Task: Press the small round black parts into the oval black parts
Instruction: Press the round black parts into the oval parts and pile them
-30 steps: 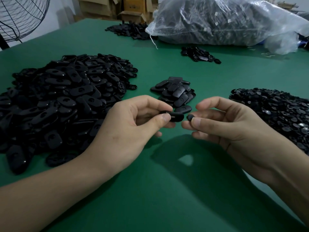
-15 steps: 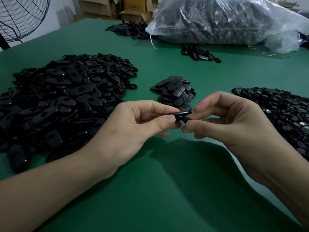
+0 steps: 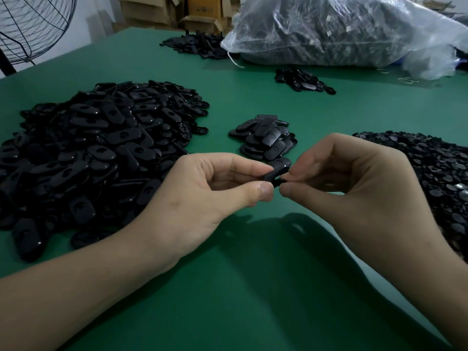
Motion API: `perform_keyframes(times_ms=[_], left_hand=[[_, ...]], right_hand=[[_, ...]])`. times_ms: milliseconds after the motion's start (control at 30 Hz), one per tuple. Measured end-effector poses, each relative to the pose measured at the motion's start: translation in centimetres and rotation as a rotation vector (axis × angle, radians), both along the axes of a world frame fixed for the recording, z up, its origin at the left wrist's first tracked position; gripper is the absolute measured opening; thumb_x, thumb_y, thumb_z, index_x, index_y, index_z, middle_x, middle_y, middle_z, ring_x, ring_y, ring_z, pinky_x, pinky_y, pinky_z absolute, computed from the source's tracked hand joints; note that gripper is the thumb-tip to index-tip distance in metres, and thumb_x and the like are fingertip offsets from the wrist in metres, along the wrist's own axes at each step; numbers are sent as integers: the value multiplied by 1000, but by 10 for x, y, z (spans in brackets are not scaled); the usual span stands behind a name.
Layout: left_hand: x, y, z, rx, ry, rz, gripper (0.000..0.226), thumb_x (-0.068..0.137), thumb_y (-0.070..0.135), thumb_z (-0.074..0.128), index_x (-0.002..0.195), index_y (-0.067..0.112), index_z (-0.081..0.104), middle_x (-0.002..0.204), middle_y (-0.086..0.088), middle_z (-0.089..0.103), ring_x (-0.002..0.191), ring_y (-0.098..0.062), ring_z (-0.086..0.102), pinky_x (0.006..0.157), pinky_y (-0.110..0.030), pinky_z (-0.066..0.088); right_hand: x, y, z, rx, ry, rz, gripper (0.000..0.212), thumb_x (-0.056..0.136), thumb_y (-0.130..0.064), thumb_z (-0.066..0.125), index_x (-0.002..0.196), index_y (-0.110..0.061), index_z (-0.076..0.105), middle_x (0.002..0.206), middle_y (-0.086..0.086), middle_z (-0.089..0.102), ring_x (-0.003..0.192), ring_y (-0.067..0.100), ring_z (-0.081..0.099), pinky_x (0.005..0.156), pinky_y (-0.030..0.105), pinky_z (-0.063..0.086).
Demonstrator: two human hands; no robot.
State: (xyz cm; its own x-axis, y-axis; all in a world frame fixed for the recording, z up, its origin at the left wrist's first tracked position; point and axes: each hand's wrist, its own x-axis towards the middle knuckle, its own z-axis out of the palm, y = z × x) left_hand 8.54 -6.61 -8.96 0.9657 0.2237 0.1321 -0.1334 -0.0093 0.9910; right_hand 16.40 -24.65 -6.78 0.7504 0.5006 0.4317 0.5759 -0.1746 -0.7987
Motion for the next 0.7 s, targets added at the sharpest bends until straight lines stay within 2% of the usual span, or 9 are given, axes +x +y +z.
perform_keyframes(times_ms=[133,367,433,533,700], left_hand=[[0,-1,1,-15,8,4,25,72,19,80,95,14,81,89,-6,81,87,-18,79,77,-19,59],[-1,-3,2,16,3,20,25,71,18,81,96,14,80,90,-4,81,88,-17,79,80,-17,58],[-1,-3,2,28,7,24,21,75,11,82,96,12,80,91,-3,81,89,-17,78,81,-17,58],[-1,-4,1,46,18,28,20,78,2,82,96,11,81,91,-1,81,88,-15,78,81,-16,58],[0,-2,0,54,42,17,20,80,2,82,97,10,81,92,-3,81,90,-16,78,84,-20,59]], right_hand=[[-1,0,0,-63,-98,-50,25,75,-9,87,78,-27,69,79,-11,74,72,13,73,67,32,58],[-3,-2,2,-106,-109,-62,25,75,-10,87,75,-28,69,76,-13,73,71,9,71,66,28,57],[-5,-1,2,-127,-130,-58,23,74,-12,86,75,-27,69,75,-16,72,71,7,71,67,28,55],[-7,-1,3,-150,-167,-65,22,73,-14,85,75,-28,69,75,-19,71,73,3,69,68,23,53],[-9,-2,3,-197,-277,-104,23,72,-13,86,77,-28,69,71,-21,69,78,-5,67,73,12,49]])
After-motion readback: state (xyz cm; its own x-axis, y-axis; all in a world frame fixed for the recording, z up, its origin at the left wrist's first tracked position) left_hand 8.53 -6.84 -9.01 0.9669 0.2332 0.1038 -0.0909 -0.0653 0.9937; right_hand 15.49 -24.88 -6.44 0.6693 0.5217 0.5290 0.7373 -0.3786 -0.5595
